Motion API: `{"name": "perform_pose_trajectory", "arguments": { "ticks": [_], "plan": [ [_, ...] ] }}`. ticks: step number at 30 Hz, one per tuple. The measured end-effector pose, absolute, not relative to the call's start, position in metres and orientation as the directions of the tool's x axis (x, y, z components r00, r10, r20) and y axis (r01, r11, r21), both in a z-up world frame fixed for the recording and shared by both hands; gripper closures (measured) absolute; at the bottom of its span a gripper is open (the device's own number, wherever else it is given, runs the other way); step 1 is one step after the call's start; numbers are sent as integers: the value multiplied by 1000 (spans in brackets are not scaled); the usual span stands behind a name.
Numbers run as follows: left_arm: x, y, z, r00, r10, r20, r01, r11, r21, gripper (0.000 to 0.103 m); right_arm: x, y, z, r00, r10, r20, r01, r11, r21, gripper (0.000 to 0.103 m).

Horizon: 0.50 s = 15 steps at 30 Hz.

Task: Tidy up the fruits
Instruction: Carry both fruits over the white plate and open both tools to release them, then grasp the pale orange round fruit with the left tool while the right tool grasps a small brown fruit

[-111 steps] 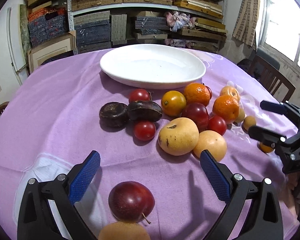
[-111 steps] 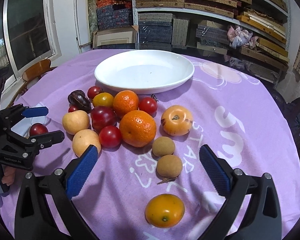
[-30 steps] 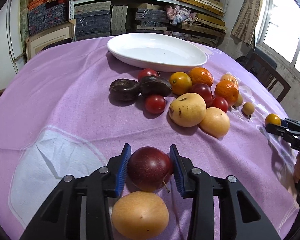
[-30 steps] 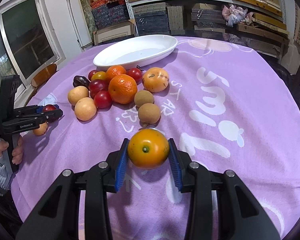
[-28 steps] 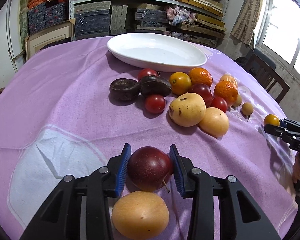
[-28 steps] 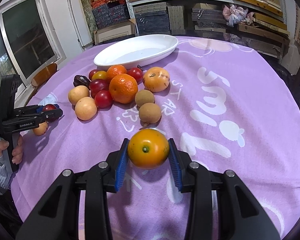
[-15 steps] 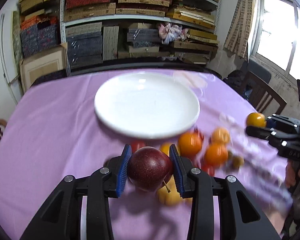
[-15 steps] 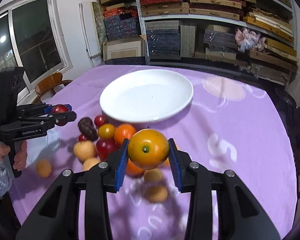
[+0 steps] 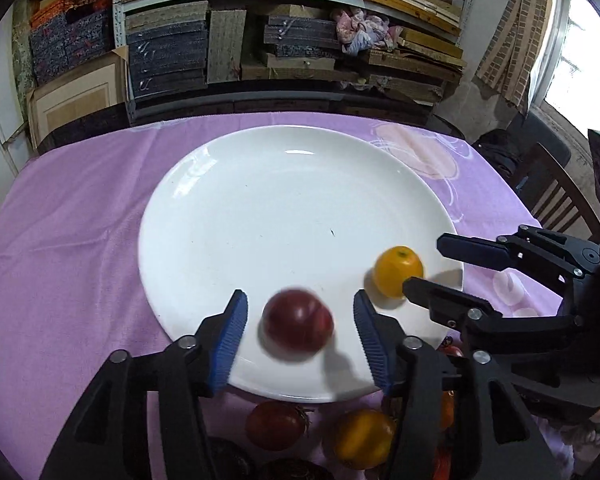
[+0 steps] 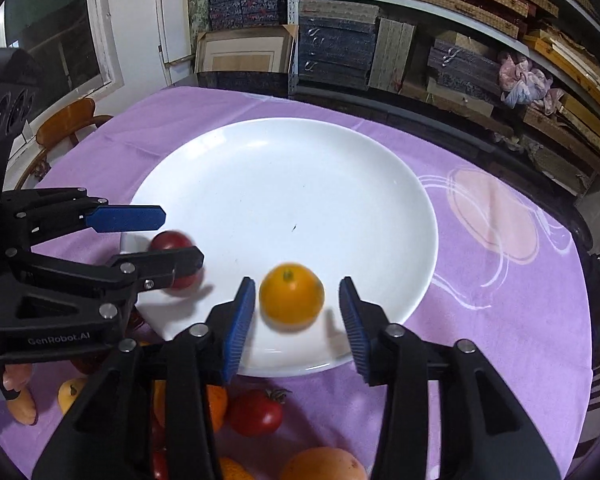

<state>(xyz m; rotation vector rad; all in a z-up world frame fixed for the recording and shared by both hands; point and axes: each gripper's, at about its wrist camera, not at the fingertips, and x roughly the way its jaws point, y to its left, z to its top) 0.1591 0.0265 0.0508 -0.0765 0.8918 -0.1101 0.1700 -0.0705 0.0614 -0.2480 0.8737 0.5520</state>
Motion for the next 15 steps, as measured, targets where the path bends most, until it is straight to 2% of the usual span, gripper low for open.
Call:
{"name": "perform_pose_trajectory", "arguments": {
  "ticks": [1,5,7,11,15],
  "plan": [
    [157,31,55,630,-131,-765,59,991,-122,31,168,-74,65,522,366,-770,-548,836,26,54],
    [129,48,79,674,-110,-731,24,992,-127,20,139,-100,82,557,397,-729,-537,842,48,48],
    [100,60,90,709,-66,-702,0,996,-93,7,110,-125,89,576,417,-703,-535,843,61,36],
    [37,81,96,766,8,-643,-53,997,-50,3,42,-172,88,599,445,-666,-528,844,90,33],
    [-8,99,72,755,26,-655,-93,993,-68,3,-5,-196,67,571,448,-687,-522,845,117,35]
  ]
}}
